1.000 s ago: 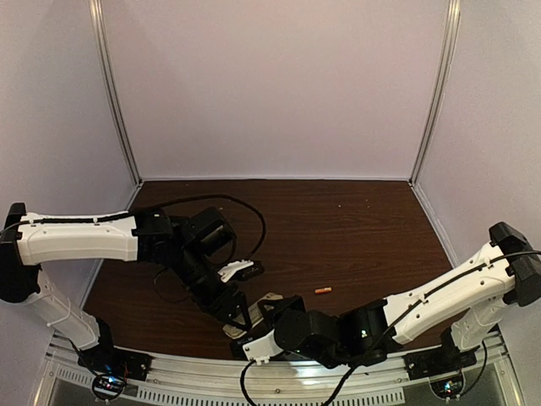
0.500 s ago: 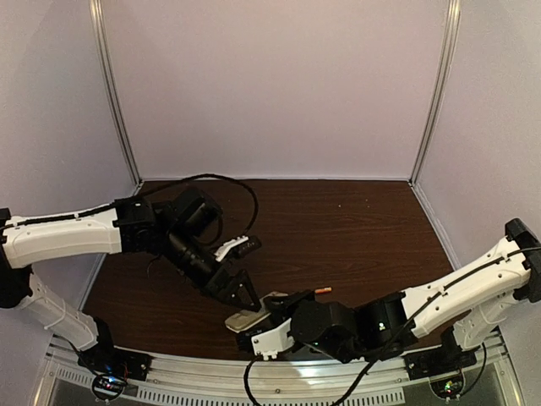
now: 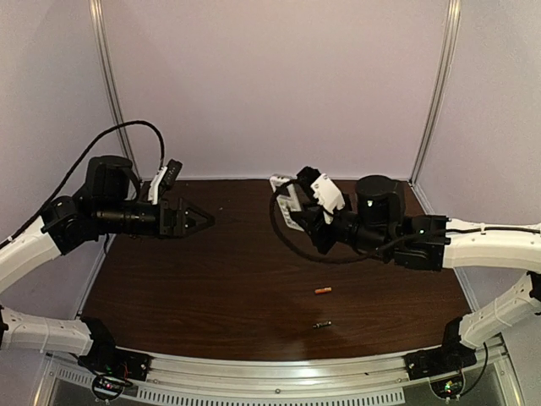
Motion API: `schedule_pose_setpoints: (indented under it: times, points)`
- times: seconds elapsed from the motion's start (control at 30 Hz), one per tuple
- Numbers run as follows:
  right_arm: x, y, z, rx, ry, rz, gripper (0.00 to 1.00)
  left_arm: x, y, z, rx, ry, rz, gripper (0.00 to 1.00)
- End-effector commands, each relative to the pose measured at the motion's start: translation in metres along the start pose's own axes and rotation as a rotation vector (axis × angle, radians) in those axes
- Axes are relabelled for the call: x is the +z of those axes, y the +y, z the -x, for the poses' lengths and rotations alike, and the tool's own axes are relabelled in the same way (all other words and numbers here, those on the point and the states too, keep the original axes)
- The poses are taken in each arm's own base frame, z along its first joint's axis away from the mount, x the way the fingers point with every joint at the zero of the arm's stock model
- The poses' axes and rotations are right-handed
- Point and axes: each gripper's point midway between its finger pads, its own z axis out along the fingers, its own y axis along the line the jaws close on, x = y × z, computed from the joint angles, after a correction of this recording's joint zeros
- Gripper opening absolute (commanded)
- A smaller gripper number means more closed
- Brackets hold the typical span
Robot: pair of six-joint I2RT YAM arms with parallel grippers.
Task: Load the batteries into the remote control
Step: Pass from the right arm to the left
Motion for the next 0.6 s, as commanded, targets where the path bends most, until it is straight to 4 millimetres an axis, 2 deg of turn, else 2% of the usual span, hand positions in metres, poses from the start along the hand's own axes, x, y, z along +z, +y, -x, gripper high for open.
schedule_pose_setpoints:
  times: [0.0,0.13,0.37,0.57]
  points:
    - [-0.009,-0.013,0.038,0.506,-0.148,0.166,0.0,-0.01,0.016,0.024,0.014,-0.215,0.066,0.97]
    - [-0.008,-0.03,0.044,0.692,-0.176,0.166,0.0,-0.012,0.02,0.02,0.019,-0.254,0.056,0.96]
    - [0.005,-0.061,0.02,1.012,-0.143,0.072,0.0,-0.001,0.023,0.013,0.094,-0.247,0.104,0.89]
    - [0.008,-0.057,0.017,1.104,-0.116,0.064,0.0,0.011,-0.01,0.021,0.352,-0.239,0.166,0.86]
